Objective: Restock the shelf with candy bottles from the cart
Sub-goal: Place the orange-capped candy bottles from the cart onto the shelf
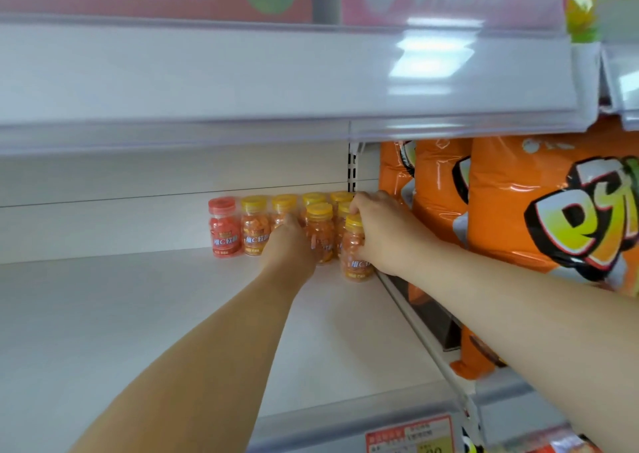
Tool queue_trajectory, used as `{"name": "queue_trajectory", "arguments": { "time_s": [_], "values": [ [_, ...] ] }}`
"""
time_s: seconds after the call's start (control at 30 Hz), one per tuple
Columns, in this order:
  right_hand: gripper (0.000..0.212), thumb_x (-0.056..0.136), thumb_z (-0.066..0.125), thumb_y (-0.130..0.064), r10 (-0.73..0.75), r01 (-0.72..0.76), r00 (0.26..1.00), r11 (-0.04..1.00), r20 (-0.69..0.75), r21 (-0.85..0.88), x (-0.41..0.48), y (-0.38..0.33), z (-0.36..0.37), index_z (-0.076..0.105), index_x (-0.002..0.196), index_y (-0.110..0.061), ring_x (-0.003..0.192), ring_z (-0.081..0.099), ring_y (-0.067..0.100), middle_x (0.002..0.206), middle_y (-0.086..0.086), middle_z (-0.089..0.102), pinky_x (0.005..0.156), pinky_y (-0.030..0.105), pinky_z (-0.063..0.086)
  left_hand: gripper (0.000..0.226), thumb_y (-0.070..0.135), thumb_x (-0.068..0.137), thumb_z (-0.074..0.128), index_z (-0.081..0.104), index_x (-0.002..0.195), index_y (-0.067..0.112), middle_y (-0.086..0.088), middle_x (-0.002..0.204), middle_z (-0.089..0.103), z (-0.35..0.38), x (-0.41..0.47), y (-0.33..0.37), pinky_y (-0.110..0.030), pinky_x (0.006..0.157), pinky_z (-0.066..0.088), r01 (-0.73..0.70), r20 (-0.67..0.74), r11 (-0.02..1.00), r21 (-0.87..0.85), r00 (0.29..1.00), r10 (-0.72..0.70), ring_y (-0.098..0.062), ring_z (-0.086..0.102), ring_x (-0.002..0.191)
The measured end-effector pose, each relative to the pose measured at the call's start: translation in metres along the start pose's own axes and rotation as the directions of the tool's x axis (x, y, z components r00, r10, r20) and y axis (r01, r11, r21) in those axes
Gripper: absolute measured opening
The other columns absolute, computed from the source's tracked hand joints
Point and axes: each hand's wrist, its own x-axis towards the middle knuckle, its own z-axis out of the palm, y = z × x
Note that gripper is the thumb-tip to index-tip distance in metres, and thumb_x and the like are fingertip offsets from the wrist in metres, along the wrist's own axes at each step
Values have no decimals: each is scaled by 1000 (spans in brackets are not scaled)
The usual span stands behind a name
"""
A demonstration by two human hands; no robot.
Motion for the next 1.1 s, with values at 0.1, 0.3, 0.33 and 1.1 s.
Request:
{"name": "queue_trajectory", "arguments": {
  "time_s": [0.1,0.3,0.33,1.1],
  "values": [
    [67,83,76,-10,1,-2,1000,1000,-17,-12,-1,0,2,41,140,-14,120,52,28,141,9,40,97,36,49,52,13,87,70,43,132,14,-6,117,64,0,0,0,-33,67,47,1,6,1000,-13,1000,-1,-26,63,102],
    [64,83,76,-13,20,-22,998,999,-59,-37,0,2,3,44,138,-13,120,53,26,139,9,43,97,33,46,59,19,88,73,41,137,16,-7,114,66,-1,-5,3,-35,74,51,-22,51,998,-57,998,25,-27,63,102],
    [64,83,77,-13,21,-24,998,998,-60,-50,0,2,3,44,138,-13,120,53,25,139,9,43,96,33,46,59,19,89,72,40,138,16,-8,116,65,-1,-6,3,-35,74,50,-25,57,998,-65,998,28,-28,63,103],
    [62,82,76,-9,79,-101,985,984,152,145,9,4,-5,37,130,-17,87,63,19,102,6,60,76,35,58,59,19,90,68,39,141,15,-9,127,59,-4,-25,5,-28,71,40,-29,60,985,-169,997,40,-27,58,107]
  ]
}}
